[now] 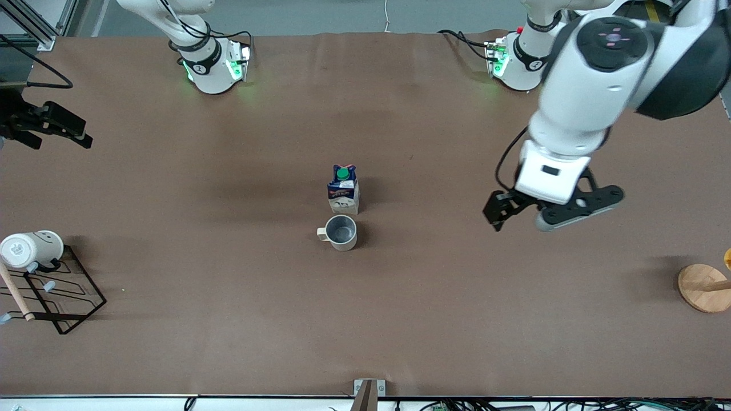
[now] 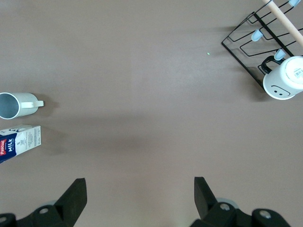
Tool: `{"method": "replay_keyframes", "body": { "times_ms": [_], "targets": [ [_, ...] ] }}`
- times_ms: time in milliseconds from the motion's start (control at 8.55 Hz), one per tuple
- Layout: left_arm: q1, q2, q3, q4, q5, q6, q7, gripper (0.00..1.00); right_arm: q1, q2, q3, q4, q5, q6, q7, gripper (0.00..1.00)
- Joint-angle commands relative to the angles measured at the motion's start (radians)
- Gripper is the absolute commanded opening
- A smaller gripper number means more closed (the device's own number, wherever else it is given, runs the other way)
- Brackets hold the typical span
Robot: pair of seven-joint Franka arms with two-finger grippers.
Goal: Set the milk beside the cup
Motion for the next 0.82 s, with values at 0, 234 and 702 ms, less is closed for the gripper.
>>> {"method": "replay_keyframes", "body": {
  "times_ms": [0,234,702],
  "targets": [
    [-0.024,-0.139,0.165,-0.097,-0.122,-0.051,0.237,1.00,-0.002,-0.015,0.001,-0.016,-0.009,-0.004,-0.007,1.00],
    [-0.076,-0.245,0.349,-0.169,-0.206,-0.095,0.452,1.00,-0.002,-0.015,0.001,-0.019,-0.011,-0.006,-0.007,1.00],
    [-0.065,-0.480,0.396,-0.379,-0.210,-0.142,0.588,1.00,-0.004,-0.015,0.001,-0.018,-0.014,-0.006,-0.007,1.00]
  ]
}}
